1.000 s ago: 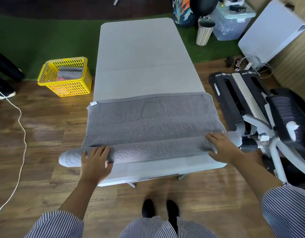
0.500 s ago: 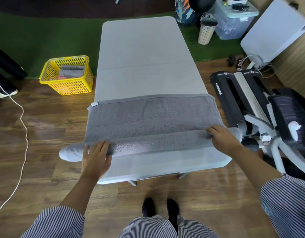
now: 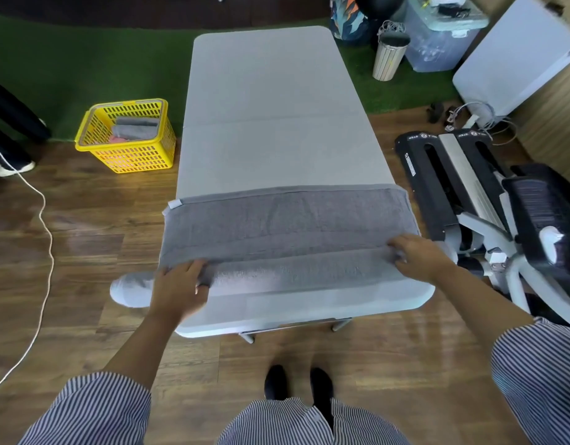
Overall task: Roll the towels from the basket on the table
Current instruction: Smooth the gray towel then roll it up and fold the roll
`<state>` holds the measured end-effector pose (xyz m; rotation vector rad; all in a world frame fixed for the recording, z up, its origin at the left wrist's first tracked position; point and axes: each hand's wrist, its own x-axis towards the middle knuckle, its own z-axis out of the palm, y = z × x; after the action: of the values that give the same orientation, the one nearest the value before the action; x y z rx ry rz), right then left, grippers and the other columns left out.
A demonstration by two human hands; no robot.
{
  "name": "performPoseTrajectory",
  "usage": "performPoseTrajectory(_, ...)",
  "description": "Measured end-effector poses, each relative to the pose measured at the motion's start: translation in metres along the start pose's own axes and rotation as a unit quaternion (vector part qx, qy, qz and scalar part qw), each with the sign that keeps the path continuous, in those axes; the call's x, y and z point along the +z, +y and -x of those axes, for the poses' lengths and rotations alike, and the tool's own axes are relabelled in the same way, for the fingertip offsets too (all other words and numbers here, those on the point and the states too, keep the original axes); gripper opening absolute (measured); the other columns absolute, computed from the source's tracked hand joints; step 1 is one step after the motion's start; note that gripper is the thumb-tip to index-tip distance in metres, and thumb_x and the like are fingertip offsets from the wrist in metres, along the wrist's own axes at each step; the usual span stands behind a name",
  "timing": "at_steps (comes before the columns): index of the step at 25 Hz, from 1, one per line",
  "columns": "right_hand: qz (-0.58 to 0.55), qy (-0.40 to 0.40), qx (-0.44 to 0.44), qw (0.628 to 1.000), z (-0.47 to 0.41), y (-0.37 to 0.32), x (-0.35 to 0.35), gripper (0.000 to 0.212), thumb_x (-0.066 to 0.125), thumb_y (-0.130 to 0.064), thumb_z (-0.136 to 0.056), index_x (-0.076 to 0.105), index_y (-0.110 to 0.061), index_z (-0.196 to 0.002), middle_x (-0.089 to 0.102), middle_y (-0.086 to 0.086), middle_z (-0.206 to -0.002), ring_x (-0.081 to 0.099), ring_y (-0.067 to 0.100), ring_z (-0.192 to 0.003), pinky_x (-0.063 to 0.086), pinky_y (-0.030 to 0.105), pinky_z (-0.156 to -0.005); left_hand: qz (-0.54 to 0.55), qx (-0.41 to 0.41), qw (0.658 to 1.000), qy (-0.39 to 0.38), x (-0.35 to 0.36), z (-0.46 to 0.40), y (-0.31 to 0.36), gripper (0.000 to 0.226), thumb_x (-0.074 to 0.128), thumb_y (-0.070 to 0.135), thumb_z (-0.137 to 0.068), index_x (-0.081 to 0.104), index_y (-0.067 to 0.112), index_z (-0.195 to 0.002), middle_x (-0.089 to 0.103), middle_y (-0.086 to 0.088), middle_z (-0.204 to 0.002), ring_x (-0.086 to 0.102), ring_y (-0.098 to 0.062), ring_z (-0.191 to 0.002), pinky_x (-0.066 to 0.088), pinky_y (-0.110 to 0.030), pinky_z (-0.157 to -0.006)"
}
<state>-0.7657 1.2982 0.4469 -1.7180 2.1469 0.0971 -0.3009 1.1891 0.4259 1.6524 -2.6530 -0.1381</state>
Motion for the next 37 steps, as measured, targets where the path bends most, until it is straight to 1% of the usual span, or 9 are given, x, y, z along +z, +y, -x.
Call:
performPoseTrajectory(3,-0.039,0.076,-0.011,0.996,-0.002,-0.005,0.002,0.028,0.056,0.0,-0.082,0.063,-0.002,-0.109,0.059,0.015,-0.112,0.056,0.038,-0.1,0.047,0.043,-0.082,0.021,-0.023,0.999,0.02,0.002,-0.006,0.004,0.044,0.051,0.023,-0.073,0.06,0.012,-0.115,0.066,-0.005,-0.113,0.062,-0.029,-0.102,0.043,-0.058,-0.093)
performPoseTrajectory(8,-0.003,-0.01,-0.023,1.0,0.008,-0.002,0.011,0.057,0.069,-0.017,-0.077,0.05,-0.004,-0.129,0.052,0.013,-0.129,0.044,0.034,-0.12,0.03,0.041,-0.105,0.005,-0.024,0.999,-0.027,0.016,-0.004,0.009,0.067,0.079,0.016,-0.063,0.057,0.012,-0.126,0.065,-0.007,-0.119,0.06,-0.029,-0.111,0.029,-0.061,-0.105)
performPoseTrajectory(14,-0.038,-0.025,0.051,0.998,0.013,-0.005,0.006,0.03,0.057,-0.033,-0.078,0.064,-0.011,-0.097,0.065,0.008,-0.085,0.058,0.03,-0.083,0.042,0.033,-0.069,0.001,-0.004,1.0,-0.029,0.004,-0.001,0.016,0.041,0.049,0.028,-0.064,0.065,0.013,-0.099,0.071,-0.004,-0.078,0.066,-0.03,-0.072,0.046,-0.041,-0.073)
performPoseTrajectory(17,0.034,-0.036,0.037,0.998,0.011,-0.005,0.0,0.033,0.051,-0.036,-0.079,0.064,-0.013,-0.099,0.066,0.007,-0.095,0.058,0.03,-0.091,0.04,0.033,-0.076,0.013,-0.01,0.999,-0.03,-0.001,-0.005,0.011,0.046,0.046,0.029,-0.067,0.063,0.012,-0.106,0.071,-0.005,-0.089,0.066,-0.031,-0.081,0.044,-0.041,-0.078)
performPoseTrajectory(21,0.0,0.099,-0.021,0.995,0.002,-0.003,0.012,0.025,0.057,-0.003,-0.081,0.065,-0.003,-0.104,0.065,0.014,-0.102,0.059,0.038,-0.093,0.045,0.045,-0.084,0.05,-0.051,0.994,0.086,0.003,-0.009,0.015,0.037,0.043,0.027,-0.073,0.062,0.011,-0.1,0.066,-0.005,-0.093,0.063,-0.03,-0.083,0.047,-0.05,-0.084)
performPoseTrajectory(25,-0.056,0.053,0.001,0.997,0.008,-0.011,0.012,0.034,0.052,-0.028,-0.081,0.066,-0.001,-0.098,0.066,0.013,-0.093,0.057,0.033,-0.088,0.041,0.044,-0.092,0.028,-0.047,0.998,-0.013,0.014,-0.005,0.015,0.049,0.066,0.034,-0.073,0.06,0.016,-0.118,0.065,-0.001,-0.114,0.06,-0.024,-0.109,0.021,-0.057,-0.109)
performPoseTrajectory(28,-0.023,0.01,-0.01,1.0,0.012,-0.015,0.01,0.048,0.052,-0.037,-0.064,0.063,-0.006,-0.099,0.064,0.009,-0.092,0.055,0.031,-0.09,0.039,0.039,-0.089,0.005,-0.033,0.999,-0.025,0.017,-0.003,0.014,0.055,0.076,0.023,-0.062,0.061,0.017,-0.115,0.068,0.0,-0.106,0.063,-0.025,-0.102,0.033,-0.059,-0.103)
performPoseTrajectory(33,-0.055,-0.033,0.018,0.998,0.016,-0.013,0.007,0.024,0.042,-0.04,-0.067,0.037,-0.02,-0.055,0.044,-0.001,-0.054,0.047,0.023,-0.061,0.03,0.03,-0.052,0.008,0.017,0.999,-0.027,0.003,0.0,0.003,0.04,0.039,0.041,-0.068,0.065,0.025,-0.094,0.066,0.009,-0.068,0.065,-0.02,-0.068,0.042,-0.041,-0.082)
performPoseTrajectory(37,0.008,0.044,-0.017,0.999,0.01,-0.009,0.011,0.017,0.054,-0.027,-0.074,0.06,-0.012,-0.082,0.062,0.004,-0.086,0.057,0.029,-0.083,0.042,0.034,-0.071,0.04,0.022,0.999,0.014,0.002,-0.003,0.001,0.044,0.041,0.038,-0.072,0.063,0.021,-0.106,0.069,0.006,-0.094,0.065,-0.019,-0.087,0.044,-0.046,-0.089)
